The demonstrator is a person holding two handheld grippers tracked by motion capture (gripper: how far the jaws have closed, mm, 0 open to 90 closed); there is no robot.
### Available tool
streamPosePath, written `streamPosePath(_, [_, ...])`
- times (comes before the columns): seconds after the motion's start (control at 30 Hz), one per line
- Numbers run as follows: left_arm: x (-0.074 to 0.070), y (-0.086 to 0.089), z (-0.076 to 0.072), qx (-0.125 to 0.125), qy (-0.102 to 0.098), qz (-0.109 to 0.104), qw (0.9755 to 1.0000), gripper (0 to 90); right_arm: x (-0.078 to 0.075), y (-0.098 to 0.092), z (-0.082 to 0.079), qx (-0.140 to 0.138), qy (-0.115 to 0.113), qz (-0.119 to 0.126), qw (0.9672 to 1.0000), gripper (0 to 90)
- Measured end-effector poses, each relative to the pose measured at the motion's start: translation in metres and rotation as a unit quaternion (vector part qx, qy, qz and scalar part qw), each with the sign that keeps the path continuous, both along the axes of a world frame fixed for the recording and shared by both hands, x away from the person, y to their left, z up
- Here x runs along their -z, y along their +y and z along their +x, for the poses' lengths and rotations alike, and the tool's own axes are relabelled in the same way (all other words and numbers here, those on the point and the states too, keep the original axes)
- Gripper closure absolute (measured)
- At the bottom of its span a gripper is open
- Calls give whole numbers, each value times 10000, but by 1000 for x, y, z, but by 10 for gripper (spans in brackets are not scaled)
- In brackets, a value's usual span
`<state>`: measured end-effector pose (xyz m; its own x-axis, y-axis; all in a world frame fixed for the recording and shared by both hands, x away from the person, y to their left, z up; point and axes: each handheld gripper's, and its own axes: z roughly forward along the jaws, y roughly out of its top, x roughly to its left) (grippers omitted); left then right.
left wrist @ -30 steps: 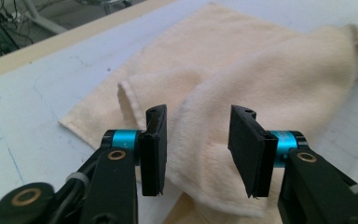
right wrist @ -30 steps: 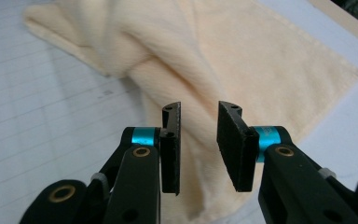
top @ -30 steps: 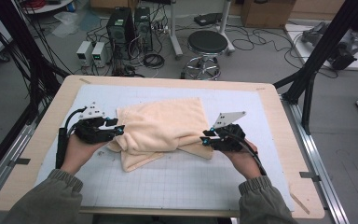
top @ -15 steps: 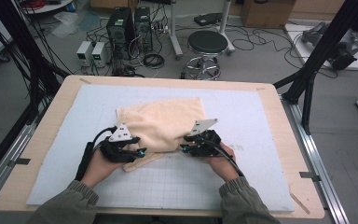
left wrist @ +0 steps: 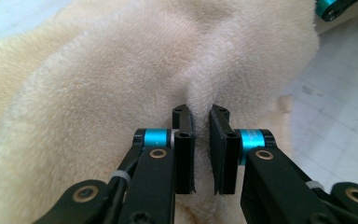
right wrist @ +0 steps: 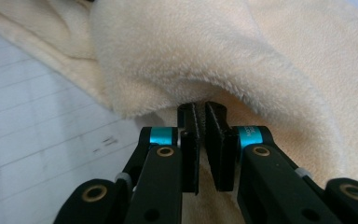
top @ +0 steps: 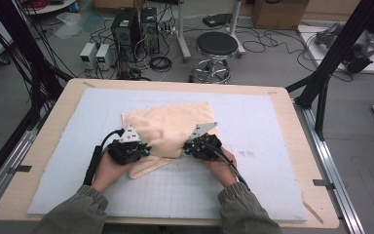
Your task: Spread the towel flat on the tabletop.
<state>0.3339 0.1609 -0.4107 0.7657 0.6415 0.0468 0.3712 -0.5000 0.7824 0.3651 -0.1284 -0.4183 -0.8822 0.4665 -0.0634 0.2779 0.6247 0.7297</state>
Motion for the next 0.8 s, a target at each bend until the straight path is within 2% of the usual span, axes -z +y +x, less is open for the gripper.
streamPosePath(0.07, [-8, 3, -5, 62, -55, -88, 9999, 817, -7, -6, -5, -64, -13, 69, 10000, 855])
streamPosePath(0.1, [-13, 5, -7, 58, -54, -209, 9998, 818, -11, -10, -7, -86, -25, 95, 9999, 856])
streamPosePath(0.23, [-39, 7, -15, 215, -200, -371, 9989, 820, -31, -26, -19, -150, -159, 260, 9994, 859])
streamPosePath(0.43, [-90, 10, -32, 391, -557, -555, 9961, 821, -71, -51, -41, -146, -526, 321, 9980, 864])
streamPosePath(0.6, [-129, 13, -46, 592, -780, -699, 9927, 821, -113, -75, -62, -83, -957, 418, 9945, 866])
streamPosePath(0.7, [-138, 13, -48, 696, -789, -756, 9916, 820, -132, -87, -71, -64, -1127, 443, 9926, 867])
streamPosePath(0.73, [-138, 13, -47, 699, -798, -726, 9917, 820, -137, -91, -73, -12, -1163, 448, 9922, 867])
streamPosePath(0.8, [-132, 11, -40, 716, -676, -680, 9928, 819, -140, -95, -73, 25, -1165, 466, 9921, 867])
